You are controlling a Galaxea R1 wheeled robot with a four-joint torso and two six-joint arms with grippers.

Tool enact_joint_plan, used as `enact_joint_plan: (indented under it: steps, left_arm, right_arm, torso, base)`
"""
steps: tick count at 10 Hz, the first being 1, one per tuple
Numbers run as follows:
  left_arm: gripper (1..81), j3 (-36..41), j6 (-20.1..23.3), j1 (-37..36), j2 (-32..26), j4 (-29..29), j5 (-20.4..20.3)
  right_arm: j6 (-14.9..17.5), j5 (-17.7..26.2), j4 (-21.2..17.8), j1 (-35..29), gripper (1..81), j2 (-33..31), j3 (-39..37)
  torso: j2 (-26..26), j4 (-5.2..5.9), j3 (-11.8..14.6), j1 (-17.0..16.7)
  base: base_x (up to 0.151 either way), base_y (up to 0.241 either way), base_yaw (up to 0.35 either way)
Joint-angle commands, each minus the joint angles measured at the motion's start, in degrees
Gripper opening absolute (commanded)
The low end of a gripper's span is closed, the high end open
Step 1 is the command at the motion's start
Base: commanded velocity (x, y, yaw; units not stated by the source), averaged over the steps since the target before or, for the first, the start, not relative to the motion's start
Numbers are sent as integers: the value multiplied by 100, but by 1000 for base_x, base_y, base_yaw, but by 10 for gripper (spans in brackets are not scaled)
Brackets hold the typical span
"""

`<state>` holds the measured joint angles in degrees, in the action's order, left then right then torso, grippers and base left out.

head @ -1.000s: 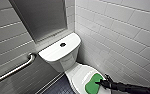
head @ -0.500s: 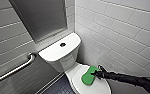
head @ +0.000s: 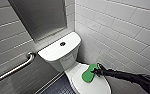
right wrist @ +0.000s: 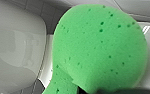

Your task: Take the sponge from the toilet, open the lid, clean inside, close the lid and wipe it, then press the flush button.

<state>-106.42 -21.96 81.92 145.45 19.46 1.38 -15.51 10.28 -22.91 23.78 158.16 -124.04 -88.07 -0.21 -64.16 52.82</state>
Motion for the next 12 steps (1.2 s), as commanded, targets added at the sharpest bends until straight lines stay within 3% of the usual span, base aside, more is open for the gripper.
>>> enact_joint_plan:
  steps: [1,5,8,12]
  left_arm:
    - [811,113,-2,101,-112,-12,390]
    - [811,122,-2,215,-103,-21,363]
    - [811,148,-2,285,-129,-21,319]
    - [811,235,-11,294,-278,-21,170]
  right_arm:
    - [-5,203,-91,-809,10,287,-302]
    - [-58,185,-249,-756,10,913,-1464]
    - [-75,159,-425,-607,10,843,-1447]
    - [-84,-139,-706,87,10,124,-886]
  torso:
    - [0,0,0,0]
    - [0,0,0,0]
    - [0,0,0,0]
    - [0,0,0,0]
  base:
    - [0,0,0]
    - [0,0,0]
    - [0,0,0]
    - [0,0,0]
